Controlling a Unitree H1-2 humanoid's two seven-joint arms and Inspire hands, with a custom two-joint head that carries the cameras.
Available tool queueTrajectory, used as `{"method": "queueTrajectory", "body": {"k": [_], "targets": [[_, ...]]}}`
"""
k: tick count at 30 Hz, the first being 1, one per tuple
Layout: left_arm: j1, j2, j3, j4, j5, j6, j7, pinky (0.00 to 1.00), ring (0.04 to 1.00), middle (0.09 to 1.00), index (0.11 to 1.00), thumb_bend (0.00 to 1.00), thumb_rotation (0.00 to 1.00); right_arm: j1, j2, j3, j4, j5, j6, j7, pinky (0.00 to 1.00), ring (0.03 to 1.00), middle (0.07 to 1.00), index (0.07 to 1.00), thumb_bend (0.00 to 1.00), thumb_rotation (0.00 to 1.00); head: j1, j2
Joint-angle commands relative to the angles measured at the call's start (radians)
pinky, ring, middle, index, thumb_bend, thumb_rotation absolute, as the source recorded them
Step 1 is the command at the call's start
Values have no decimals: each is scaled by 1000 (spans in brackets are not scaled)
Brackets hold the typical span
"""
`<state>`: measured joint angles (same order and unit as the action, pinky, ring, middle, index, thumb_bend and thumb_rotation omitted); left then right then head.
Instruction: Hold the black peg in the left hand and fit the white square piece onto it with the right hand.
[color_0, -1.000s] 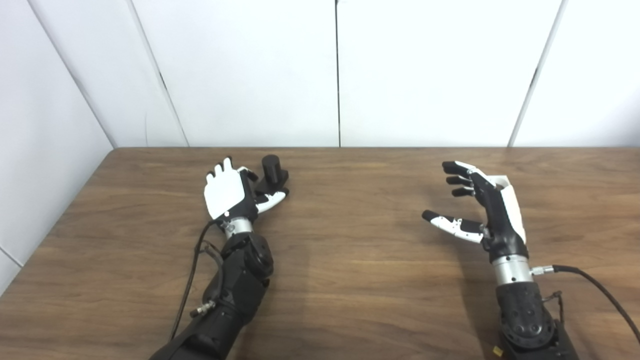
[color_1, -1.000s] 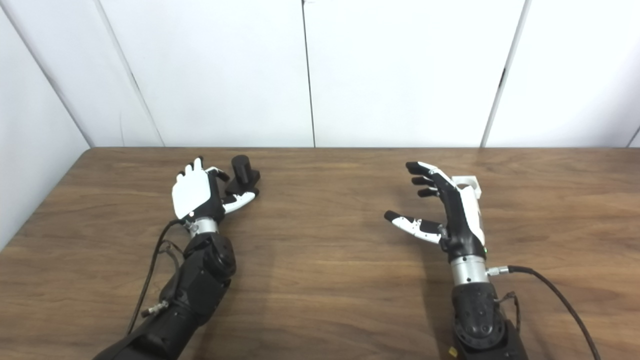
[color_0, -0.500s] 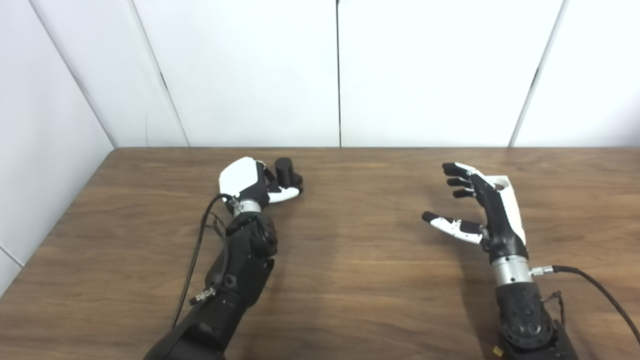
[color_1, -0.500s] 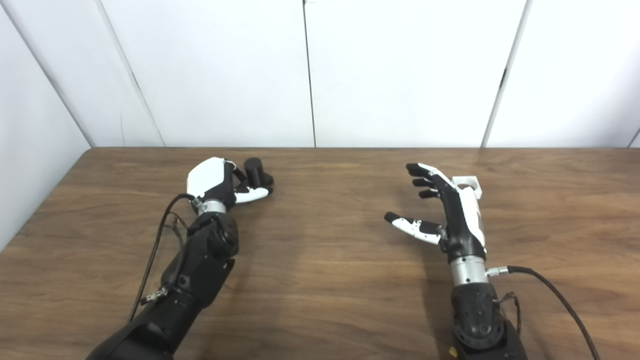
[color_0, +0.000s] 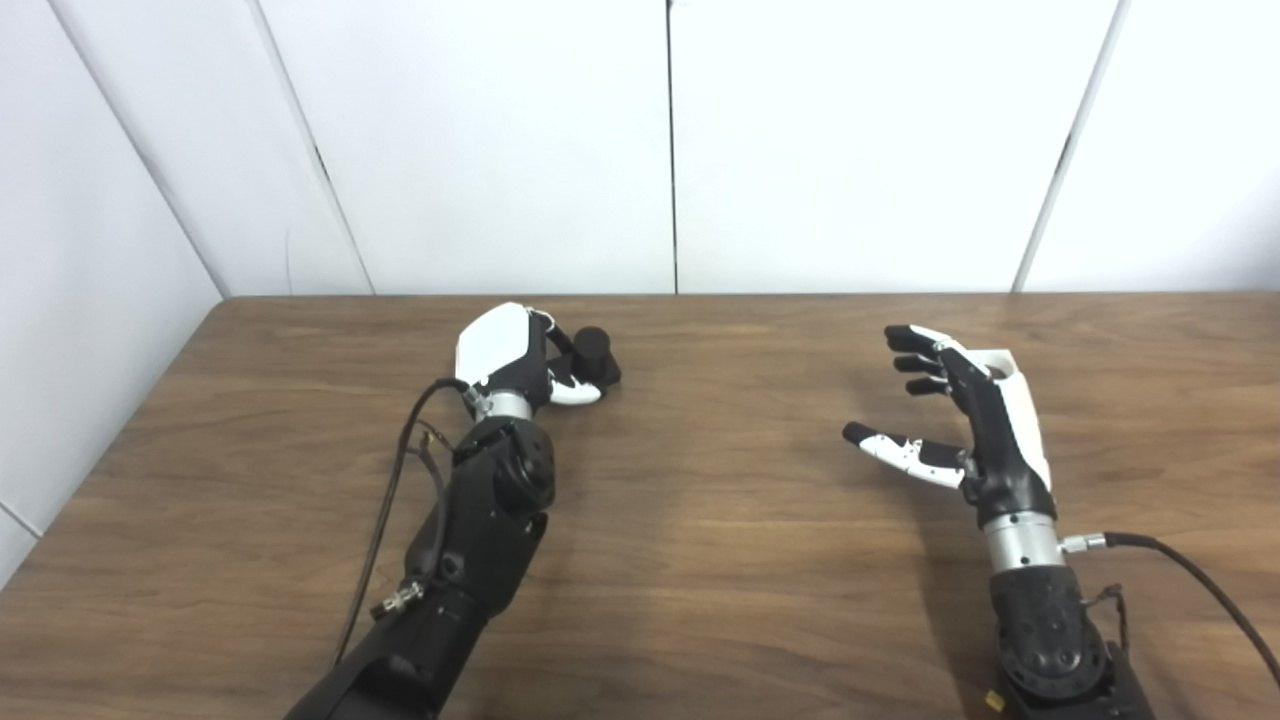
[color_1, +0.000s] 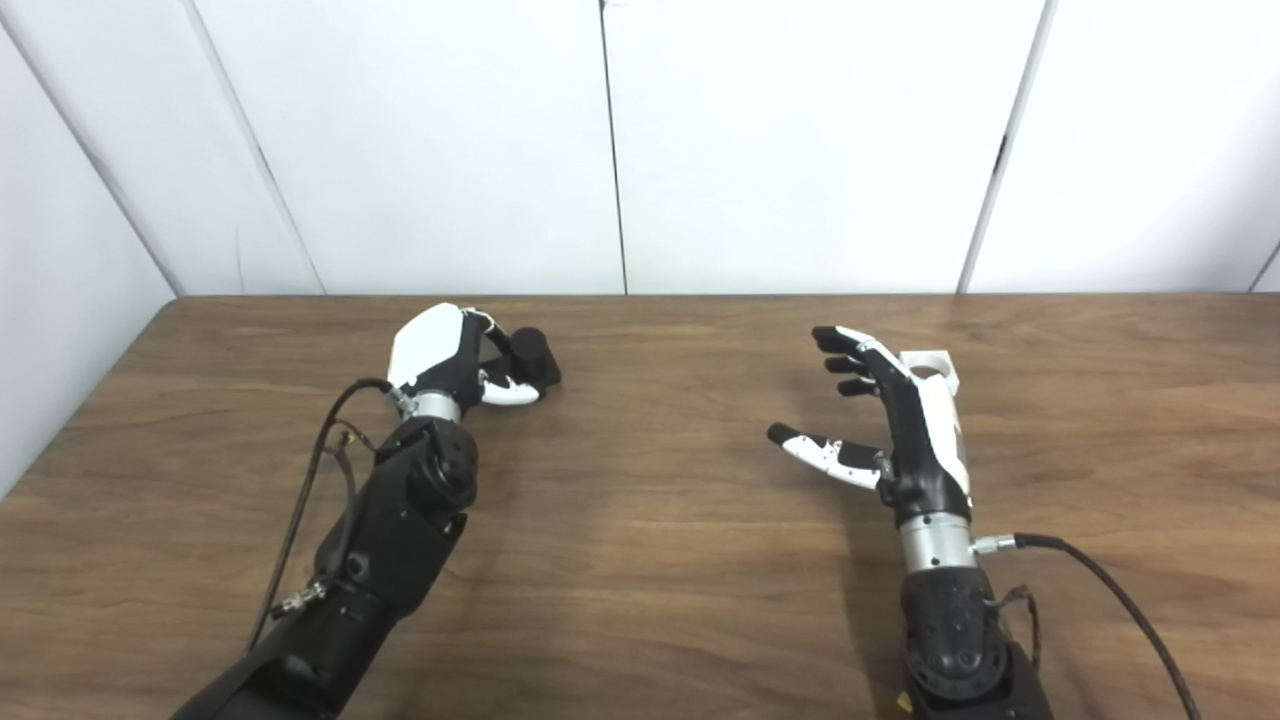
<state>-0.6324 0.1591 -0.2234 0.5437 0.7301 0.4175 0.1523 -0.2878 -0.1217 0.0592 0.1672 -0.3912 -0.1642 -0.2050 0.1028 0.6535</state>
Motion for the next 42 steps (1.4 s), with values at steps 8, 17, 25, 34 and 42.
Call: {"method": "queueTrajectory", "body": {"k": [8, 17, 25, 34, 42], "targets": [[32, 96, -70, -37, -76, -193, -81, 1000, 979, 901, 487, 524, 69, -11, -4, -6, -39, -2, -7, -5, 649, 735, 776, 764, 690, 148, -16, 6], [75, 150, -113, -71, -114, -319, -132, 1000, 976, 910, 489, 524, 73, -16, -12, -12, -48, -6, -6, -8, 642, 723, 764, 754, 704, 149, -36, 14], [124, 162, -129, -155, -156, -400, -181, 1000, 989, 916, 490, 523, 77, -17, -17, -17, -54, -2, -7, -1, 642, 727, 765, 749, 702, 140, -59, 18], [166, 175, -141, -294, -229, -475, -284, 1000, 999, 936, 493, 519, 84, -18, -25, -23, -74, -4, 13, 10, 662, 743, 771, 756, 698, 144, -77, 25], [168, 184, -132, -319, -326, -596, -387, 960, 1000, 948, 492, 517, 86, -18, -24, -18, -84, -7, 26, 10, 654, 739, 771, 758, 693, 154, -89, 27]]}}
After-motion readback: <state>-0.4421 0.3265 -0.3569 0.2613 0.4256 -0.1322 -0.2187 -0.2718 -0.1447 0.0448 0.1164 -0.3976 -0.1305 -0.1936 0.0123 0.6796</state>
